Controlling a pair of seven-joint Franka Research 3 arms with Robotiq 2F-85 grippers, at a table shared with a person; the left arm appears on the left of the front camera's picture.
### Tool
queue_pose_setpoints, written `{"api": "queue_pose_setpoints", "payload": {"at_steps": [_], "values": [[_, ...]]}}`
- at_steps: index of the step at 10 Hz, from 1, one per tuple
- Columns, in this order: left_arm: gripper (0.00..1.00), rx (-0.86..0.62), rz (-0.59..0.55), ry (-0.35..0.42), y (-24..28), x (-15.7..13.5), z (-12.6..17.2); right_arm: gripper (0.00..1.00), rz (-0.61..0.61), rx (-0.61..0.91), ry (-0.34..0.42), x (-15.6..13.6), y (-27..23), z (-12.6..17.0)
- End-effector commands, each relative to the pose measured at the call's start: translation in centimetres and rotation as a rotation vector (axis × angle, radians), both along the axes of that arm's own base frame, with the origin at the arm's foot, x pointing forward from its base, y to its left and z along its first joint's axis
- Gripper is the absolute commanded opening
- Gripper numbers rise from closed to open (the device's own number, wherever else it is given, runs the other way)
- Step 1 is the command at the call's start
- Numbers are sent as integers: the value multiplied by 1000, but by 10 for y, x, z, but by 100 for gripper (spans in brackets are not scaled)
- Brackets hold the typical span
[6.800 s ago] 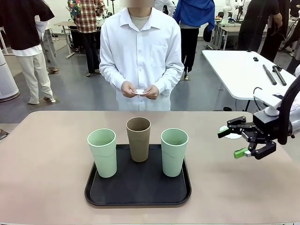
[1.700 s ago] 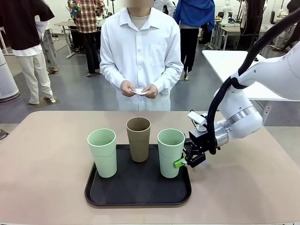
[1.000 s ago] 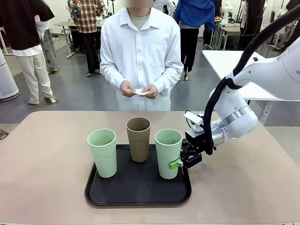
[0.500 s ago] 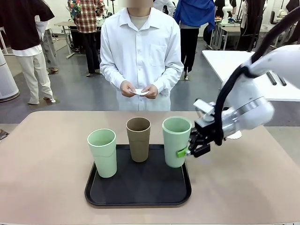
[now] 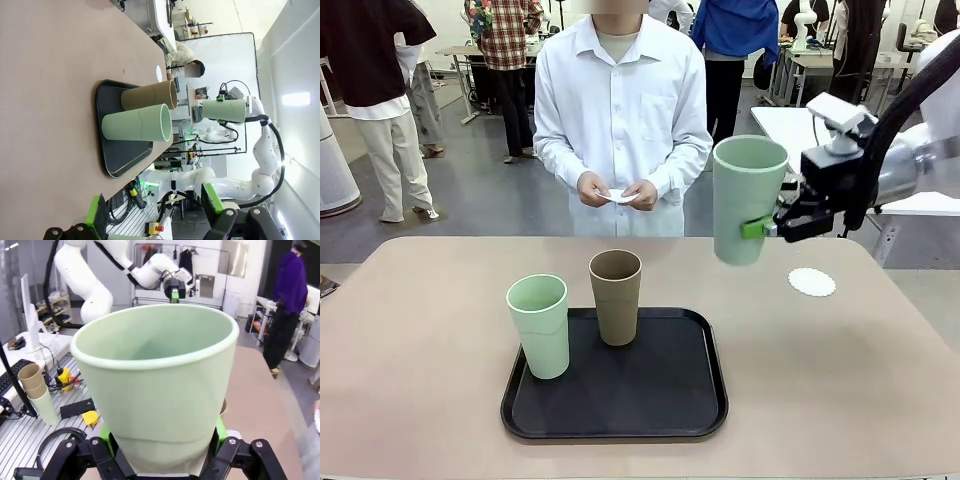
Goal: Place coasters on the table and set cups on them.
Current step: Pick up one Reusable plastic cup and place it on a coaster set by the human.
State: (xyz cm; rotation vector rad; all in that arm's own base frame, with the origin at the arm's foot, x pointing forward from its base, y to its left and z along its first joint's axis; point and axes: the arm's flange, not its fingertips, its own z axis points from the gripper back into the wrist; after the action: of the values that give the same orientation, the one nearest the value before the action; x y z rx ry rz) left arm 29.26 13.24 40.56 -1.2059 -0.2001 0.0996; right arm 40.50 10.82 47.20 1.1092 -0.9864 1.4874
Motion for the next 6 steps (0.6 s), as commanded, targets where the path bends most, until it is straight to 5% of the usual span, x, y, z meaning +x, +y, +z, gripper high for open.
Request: {"api": "queue_pose_setpoints", "payload": {"at_steps": [1, 5, 6], "values": [[100, -16, 0, -17, 1, -1, 1, 0, -46, -19, 29, 5, 7, -12], [100, -16, 0, -17, 1, -1, 1, 0, 0, 0, 0, 0, 0, 0], [100, -16, 0, -17, 1, -1, 1, 84, -12, -10, 2, 1, -1, 1]]}}
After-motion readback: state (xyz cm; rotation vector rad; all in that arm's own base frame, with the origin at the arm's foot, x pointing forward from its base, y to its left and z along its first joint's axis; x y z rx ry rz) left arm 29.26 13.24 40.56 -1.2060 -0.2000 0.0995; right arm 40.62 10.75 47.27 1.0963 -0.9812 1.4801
